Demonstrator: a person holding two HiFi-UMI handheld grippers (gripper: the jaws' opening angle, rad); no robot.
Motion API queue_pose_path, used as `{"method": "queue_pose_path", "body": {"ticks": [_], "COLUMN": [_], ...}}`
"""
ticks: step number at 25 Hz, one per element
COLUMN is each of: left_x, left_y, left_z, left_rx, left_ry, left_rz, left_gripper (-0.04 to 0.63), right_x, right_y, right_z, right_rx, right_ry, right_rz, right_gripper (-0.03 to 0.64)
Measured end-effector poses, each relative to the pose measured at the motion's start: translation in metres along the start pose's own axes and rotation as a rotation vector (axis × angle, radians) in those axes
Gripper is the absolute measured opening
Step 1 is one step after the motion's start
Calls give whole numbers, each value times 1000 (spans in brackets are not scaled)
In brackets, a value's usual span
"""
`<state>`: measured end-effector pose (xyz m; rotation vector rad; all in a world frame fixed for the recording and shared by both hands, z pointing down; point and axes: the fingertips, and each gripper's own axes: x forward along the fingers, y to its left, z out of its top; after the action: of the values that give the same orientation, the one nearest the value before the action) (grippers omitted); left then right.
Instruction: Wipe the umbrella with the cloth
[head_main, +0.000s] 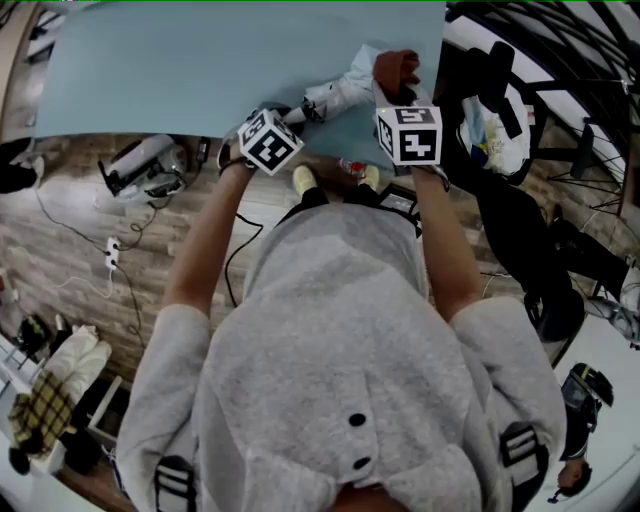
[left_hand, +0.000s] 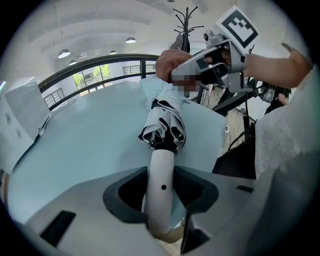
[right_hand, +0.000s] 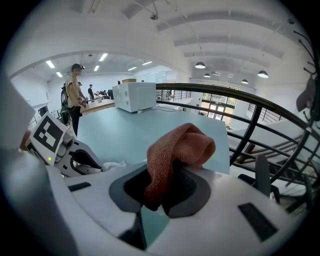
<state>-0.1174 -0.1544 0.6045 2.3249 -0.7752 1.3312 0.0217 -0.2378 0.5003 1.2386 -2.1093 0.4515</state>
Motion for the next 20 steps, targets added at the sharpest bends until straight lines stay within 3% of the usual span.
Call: {"method": "queue_pose_path", "body": {"ticks": [20], "left_x": [-1], "left_y": [5], "left_z": [-4], "left_rx": [4], "left_ry": [11], "left_rz": [-8], "left_gripper": [170], "right_x": [10], "right_y": [20], "right_z": [-7], "right_rx": [-16], "right_ry": [27], "right_rz": [9], "right_gripper": [78]}}
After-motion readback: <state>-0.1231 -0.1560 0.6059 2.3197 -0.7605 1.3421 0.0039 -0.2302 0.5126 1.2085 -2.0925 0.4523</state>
